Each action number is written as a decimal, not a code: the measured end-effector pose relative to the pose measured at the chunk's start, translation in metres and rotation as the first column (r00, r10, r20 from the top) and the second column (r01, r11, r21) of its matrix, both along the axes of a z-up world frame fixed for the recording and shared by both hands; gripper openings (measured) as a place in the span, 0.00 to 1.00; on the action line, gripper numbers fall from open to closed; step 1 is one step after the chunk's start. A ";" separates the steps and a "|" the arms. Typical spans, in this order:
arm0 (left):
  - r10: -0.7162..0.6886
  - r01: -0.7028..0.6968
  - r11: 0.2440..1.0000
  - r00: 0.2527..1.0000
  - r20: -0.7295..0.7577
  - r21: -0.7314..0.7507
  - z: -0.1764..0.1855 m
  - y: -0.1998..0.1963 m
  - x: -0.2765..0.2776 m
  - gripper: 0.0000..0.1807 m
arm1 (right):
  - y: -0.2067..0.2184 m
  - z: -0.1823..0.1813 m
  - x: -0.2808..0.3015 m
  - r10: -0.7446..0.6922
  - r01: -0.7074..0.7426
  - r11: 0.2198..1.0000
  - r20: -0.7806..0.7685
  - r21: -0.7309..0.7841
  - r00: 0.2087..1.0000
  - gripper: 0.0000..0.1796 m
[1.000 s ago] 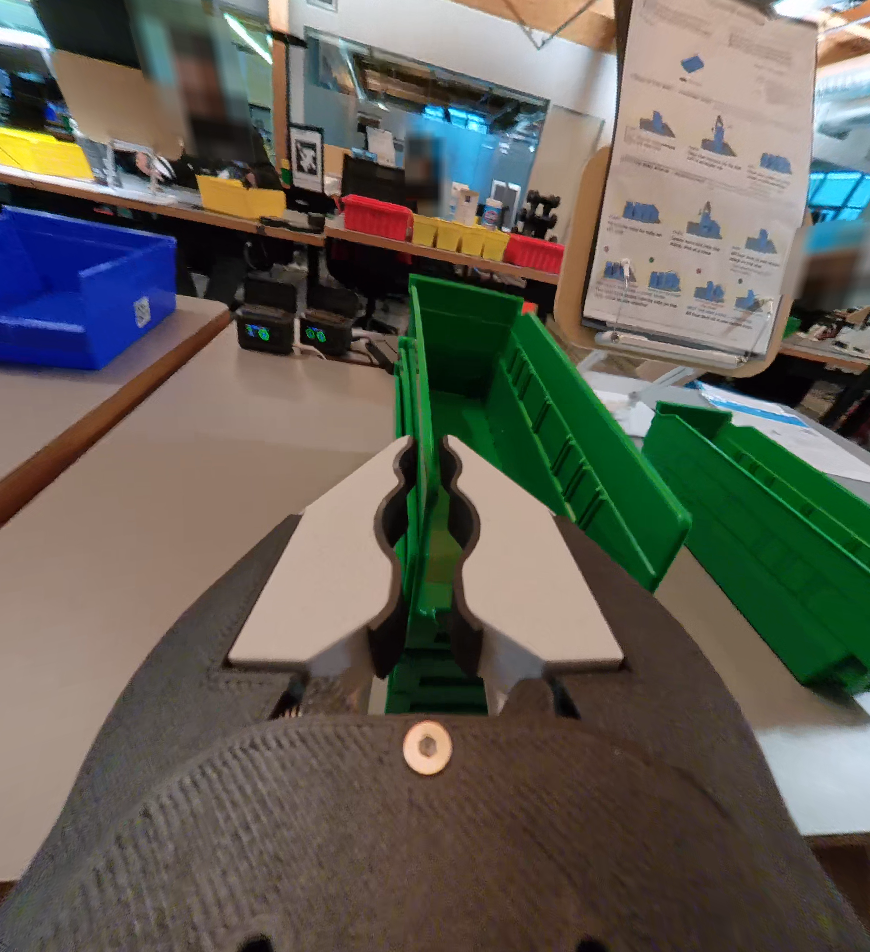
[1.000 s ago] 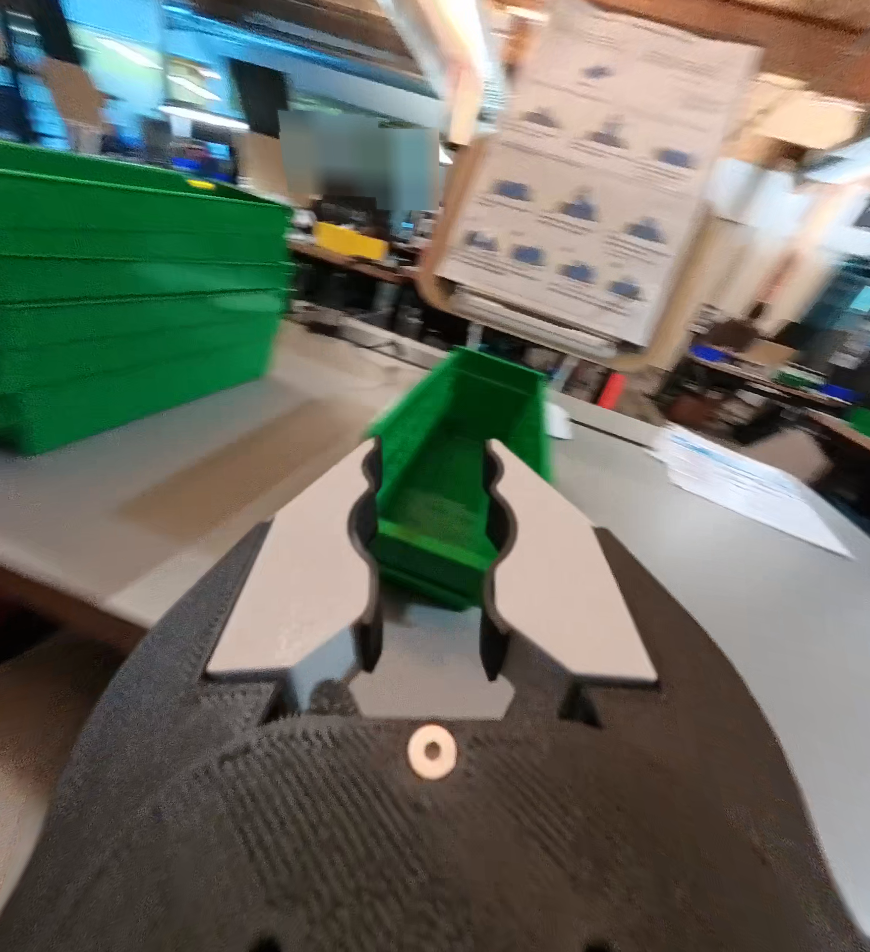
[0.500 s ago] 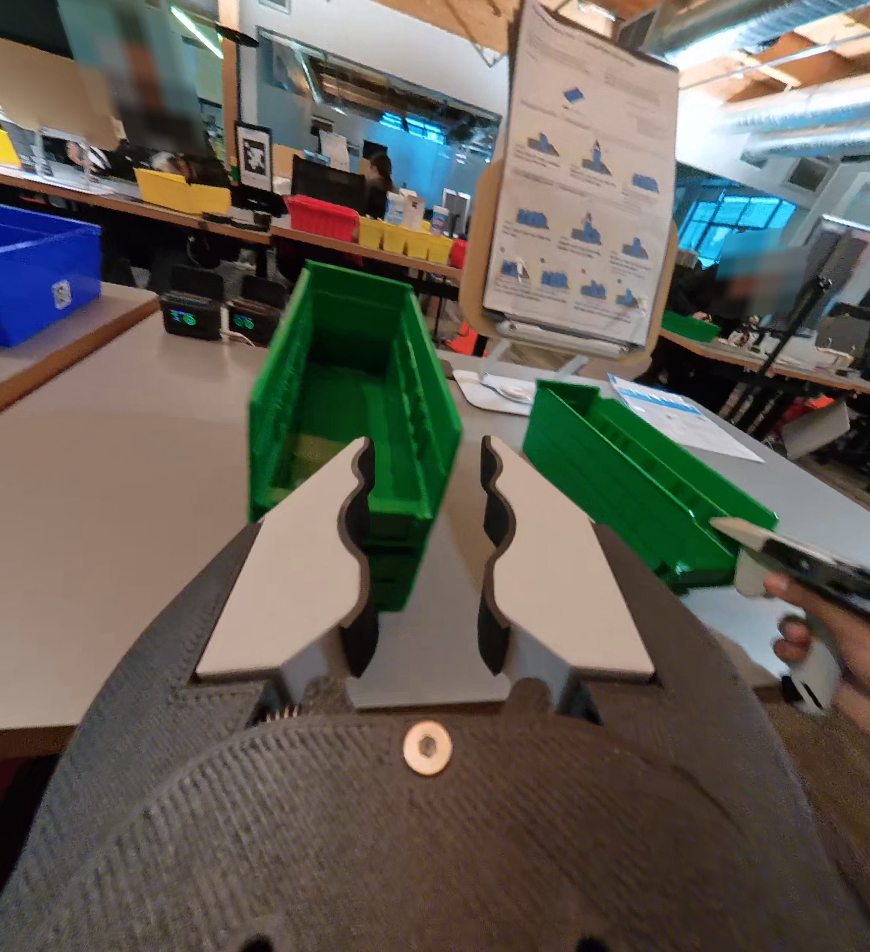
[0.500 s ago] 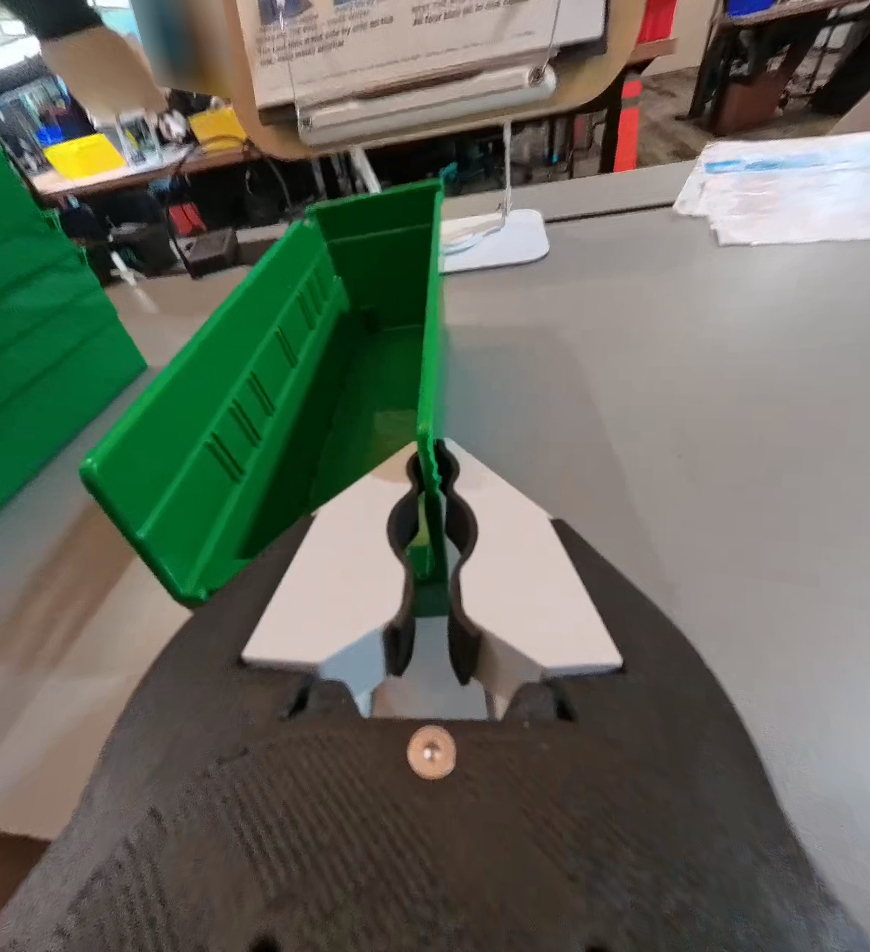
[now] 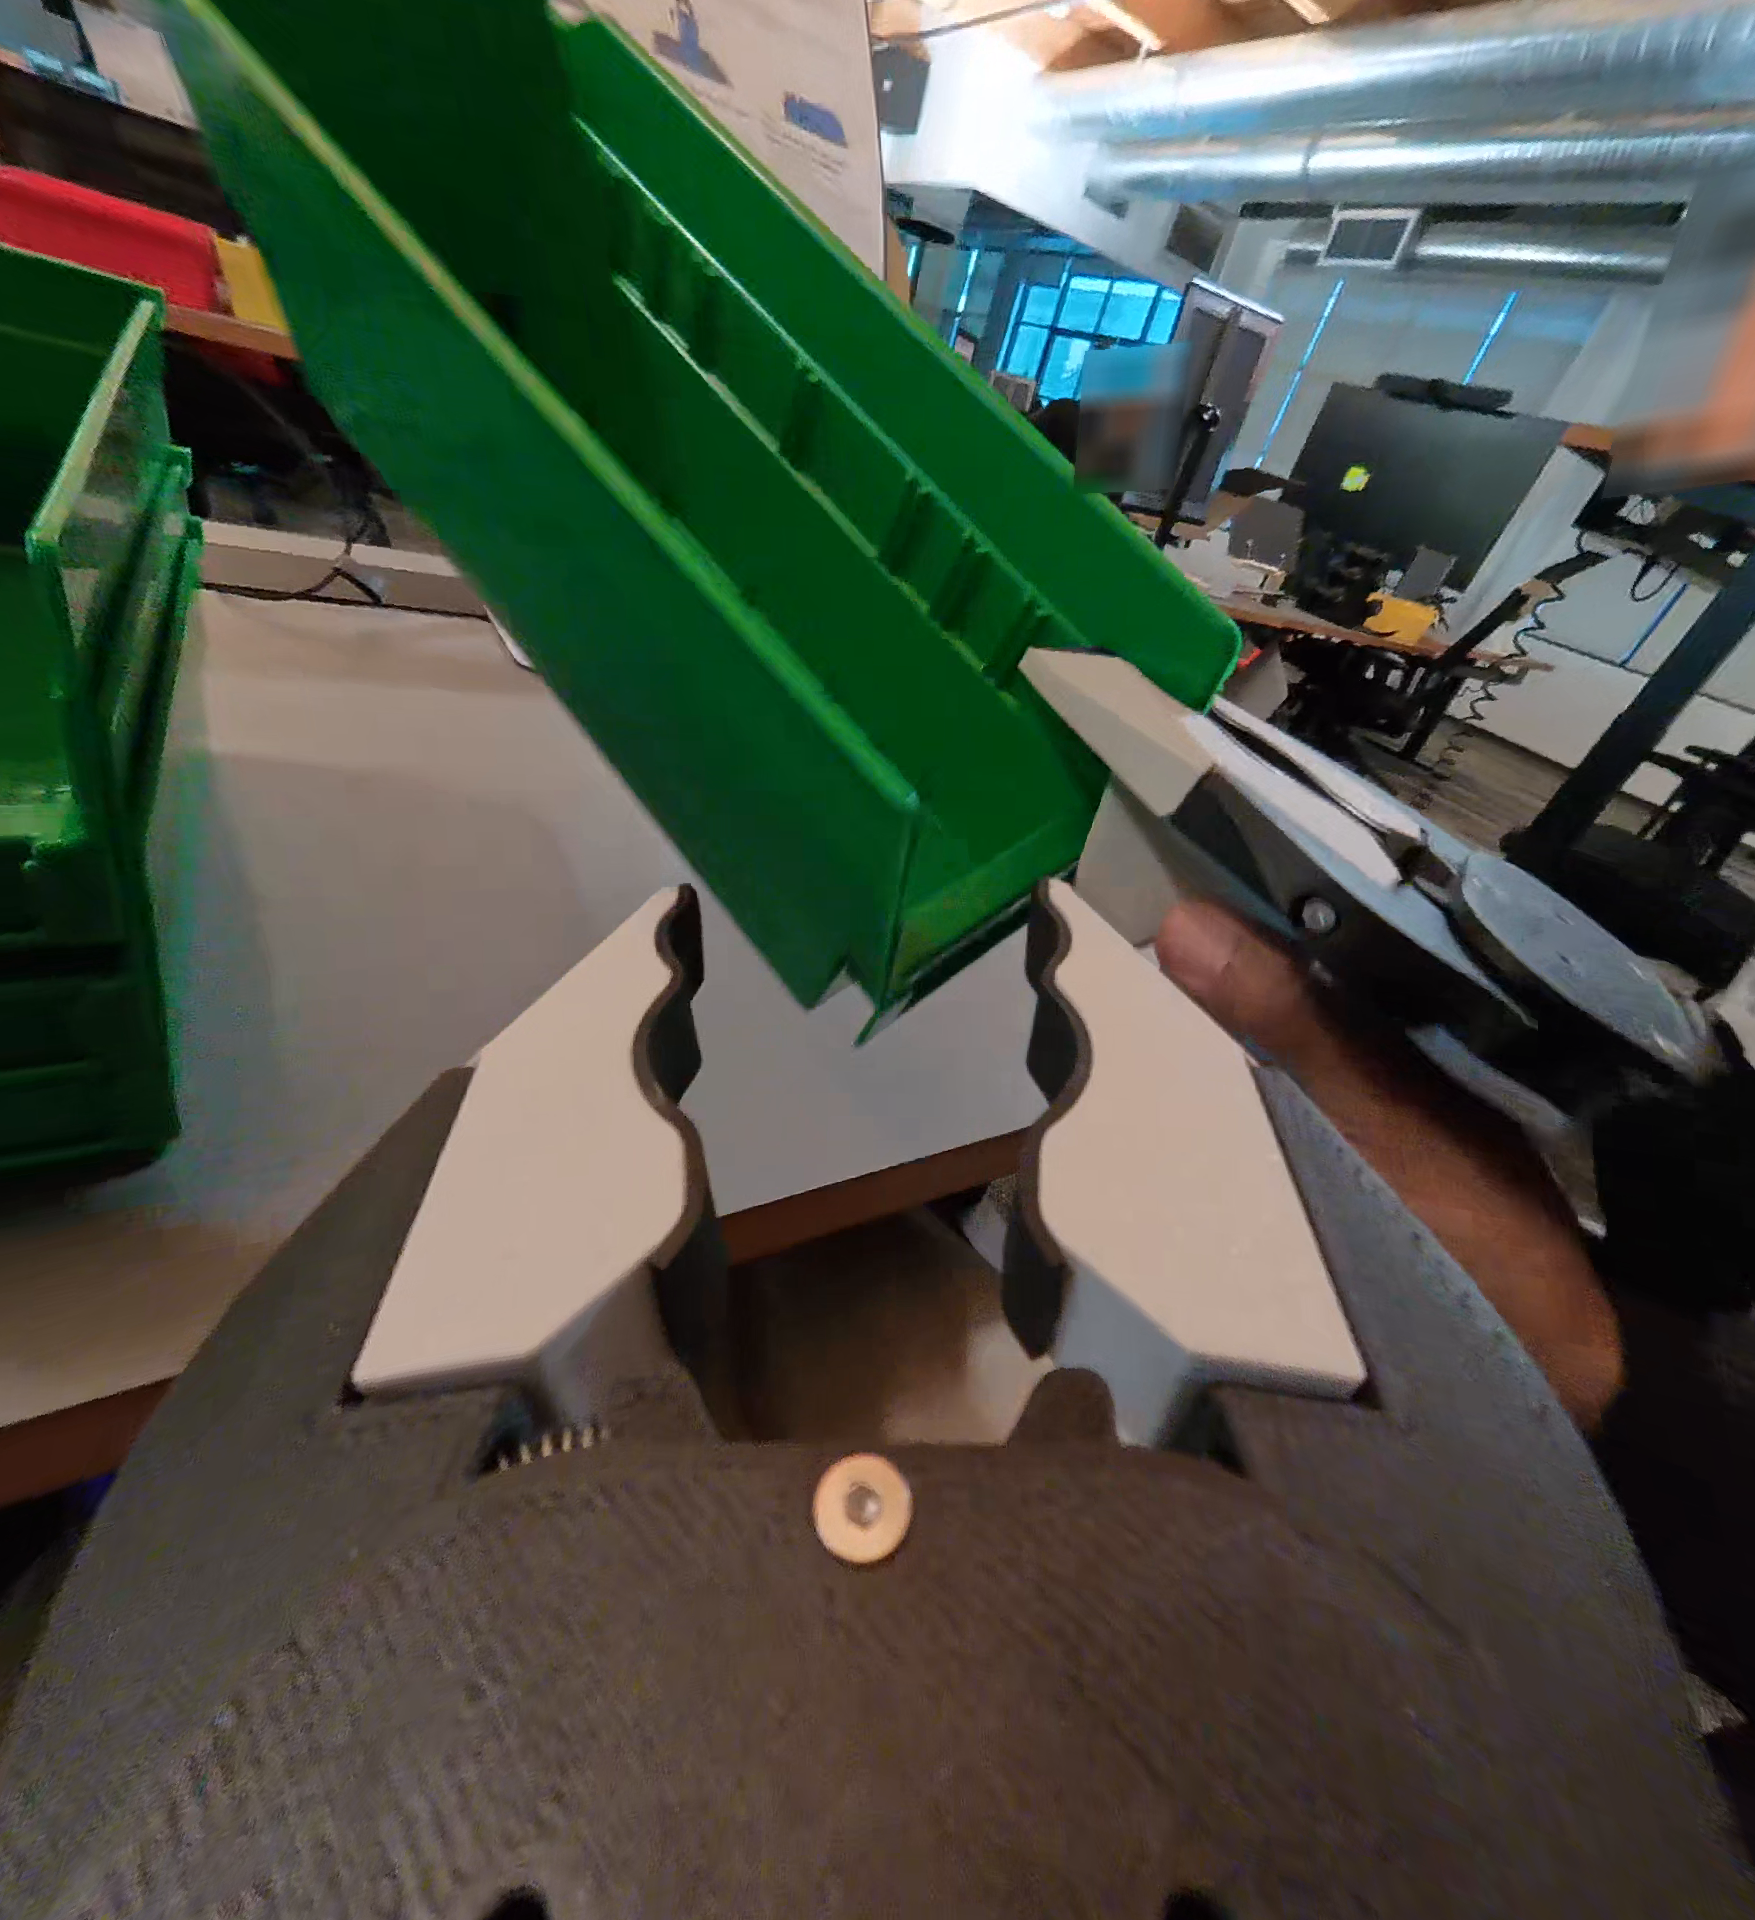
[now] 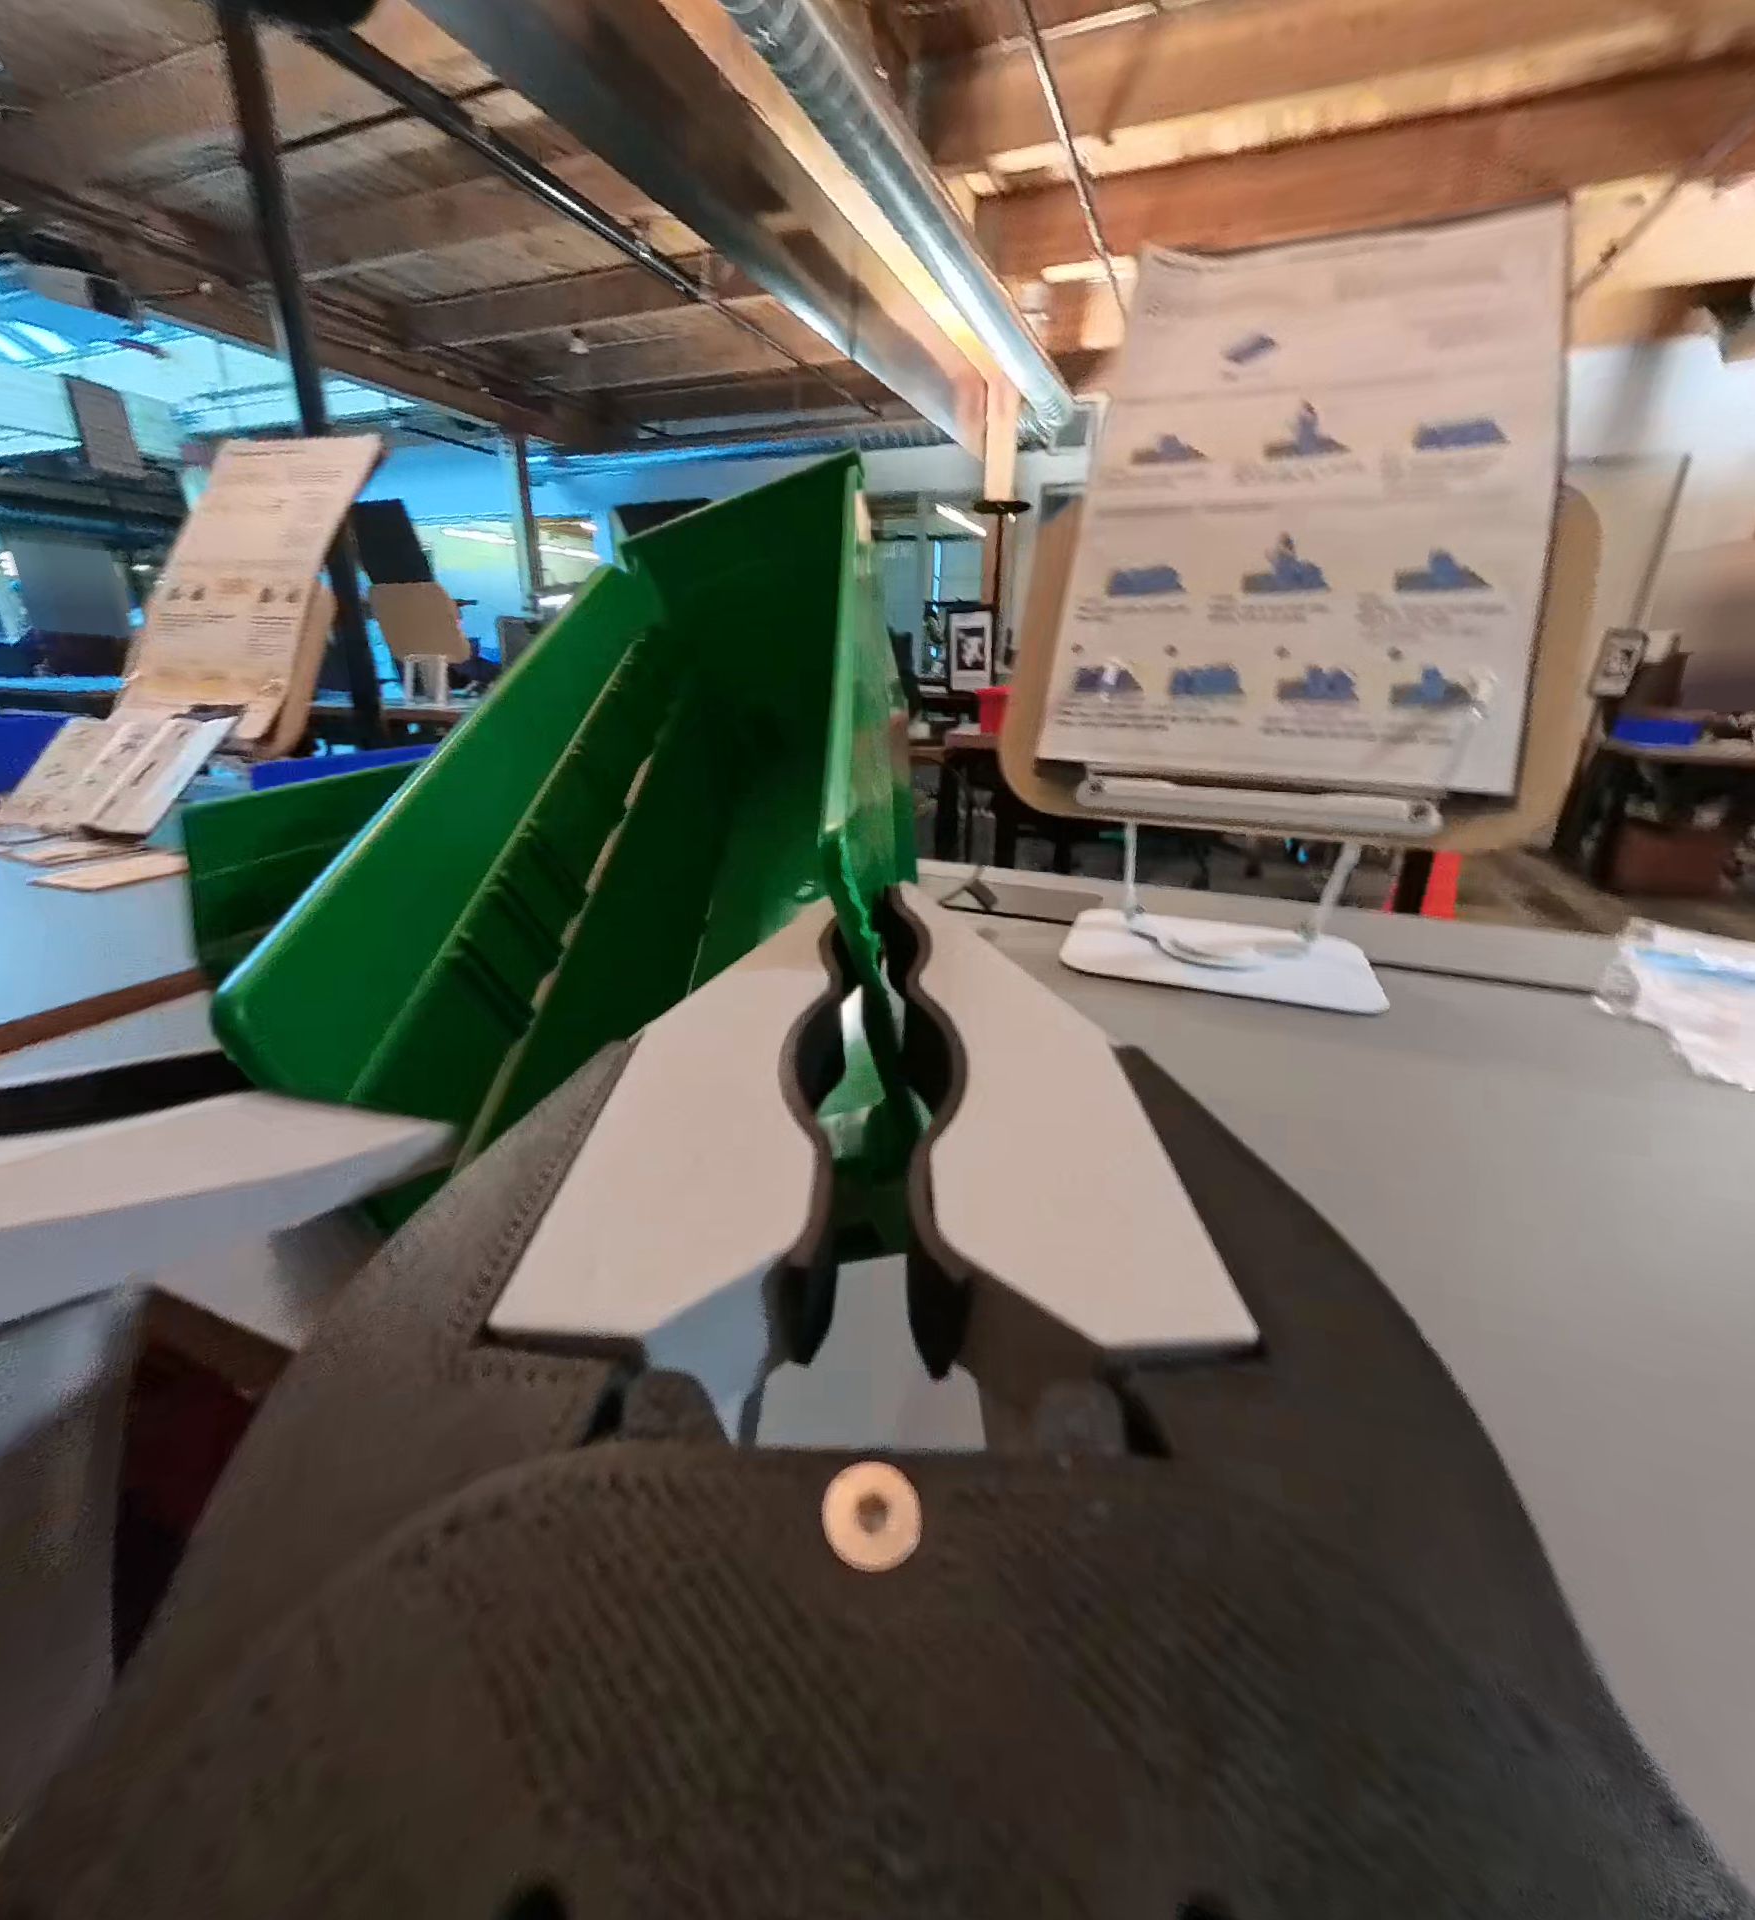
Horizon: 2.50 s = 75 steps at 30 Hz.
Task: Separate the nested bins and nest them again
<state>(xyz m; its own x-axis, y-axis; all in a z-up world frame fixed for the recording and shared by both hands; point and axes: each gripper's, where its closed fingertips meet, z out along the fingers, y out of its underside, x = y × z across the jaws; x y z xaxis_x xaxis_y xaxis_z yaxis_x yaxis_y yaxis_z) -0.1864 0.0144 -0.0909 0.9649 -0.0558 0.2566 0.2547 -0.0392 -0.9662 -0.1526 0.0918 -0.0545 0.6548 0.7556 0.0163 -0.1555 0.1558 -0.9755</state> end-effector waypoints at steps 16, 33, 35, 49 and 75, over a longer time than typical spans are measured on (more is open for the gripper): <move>0.204 -0.210 0.950 0.978 0.048 0.231 0.061 -0.018 -0.084 0.00 | -0.096 0.024 -0.018 0.169 -0.176 0.961 0.047 0.215 0.984 0.29; 0.355 -0.357 0.934 0.933 0.050 0.030 0.078 0.007 -0.242 0.00 | -0.015 -0.058 0.022 -0.040 0.019 0.997 0.290 0.073 0.956 0.27; 0.387 -0.387 0.922 0.922 0.022 0.018 0.076 0.014 -0.247 0.00 | -0.016 -0.057 0.027 -0.051 0.030 0.996 0.288 0.079 0.956 0.26; 0.369 -0.364 0.926 0.929 0.038 -0.100 0.048 0.024 -0.257 0.01 | -0.015 -0.061 0.028 -0.030 0.014 0.998 0.289 0.055 0.957 0.24; 0.342 -0.343 0.939 0.939 -0.040 -0.014 0.043 0.018 -0.238 0.04 | -0.012 -0.064 0.019 0.024 -0.030 0.999 0.302 0.016 0.953 0.22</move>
